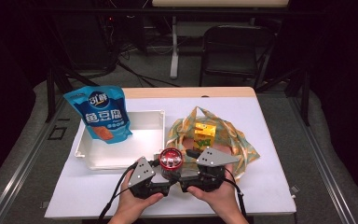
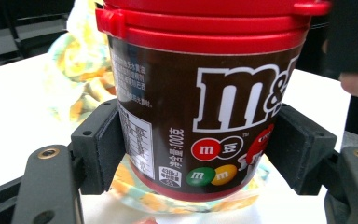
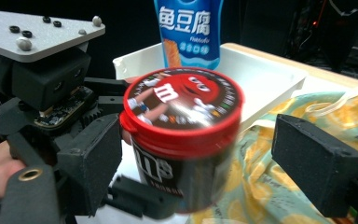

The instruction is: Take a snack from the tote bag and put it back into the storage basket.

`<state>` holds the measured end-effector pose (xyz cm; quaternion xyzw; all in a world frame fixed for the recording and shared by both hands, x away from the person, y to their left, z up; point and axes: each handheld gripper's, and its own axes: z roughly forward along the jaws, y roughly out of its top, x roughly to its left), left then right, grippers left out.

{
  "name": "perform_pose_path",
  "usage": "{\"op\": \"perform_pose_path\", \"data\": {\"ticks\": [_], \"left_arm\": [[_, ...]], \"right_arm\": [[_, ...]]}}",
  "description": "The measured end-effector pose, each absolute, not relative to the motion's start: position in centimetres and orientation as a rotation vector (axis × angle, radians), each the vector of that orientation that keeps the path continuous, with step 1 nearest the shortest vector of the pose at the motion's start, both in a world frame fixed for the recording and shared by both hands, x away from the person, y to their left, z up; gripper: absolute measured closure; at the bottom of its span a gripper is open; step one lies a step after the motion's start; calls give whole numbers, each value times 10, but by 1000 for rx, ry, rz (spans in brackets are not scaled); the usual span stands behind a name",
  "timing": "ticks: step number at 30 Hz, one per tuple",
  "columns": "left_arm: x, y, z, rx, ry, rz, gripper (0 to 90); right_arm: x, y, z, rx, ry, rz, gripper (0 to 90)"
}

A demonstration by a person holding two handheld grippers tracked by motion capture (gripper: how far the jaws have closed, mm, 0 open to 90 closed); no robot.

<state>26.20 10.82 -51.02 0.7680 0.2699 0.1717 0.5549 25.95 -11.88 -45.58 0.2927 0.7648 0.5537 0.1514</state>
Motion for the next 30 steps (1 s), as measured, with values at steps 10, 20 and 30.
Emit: {"op": "perform_pose_path", "data": {"ticks": [10,20,30], "left_arm": [[272,131,-508,1778,699,445,261],[282,157,-506,1743,766,484,261],[294,181,-512,1704,843,528,261]], "right_arm": [[261,-132,-451,866,2143,1616,165],[264,-145,-451,904,2118,1610,168],[266,-163,-460,967,2093,1586,175]]}}
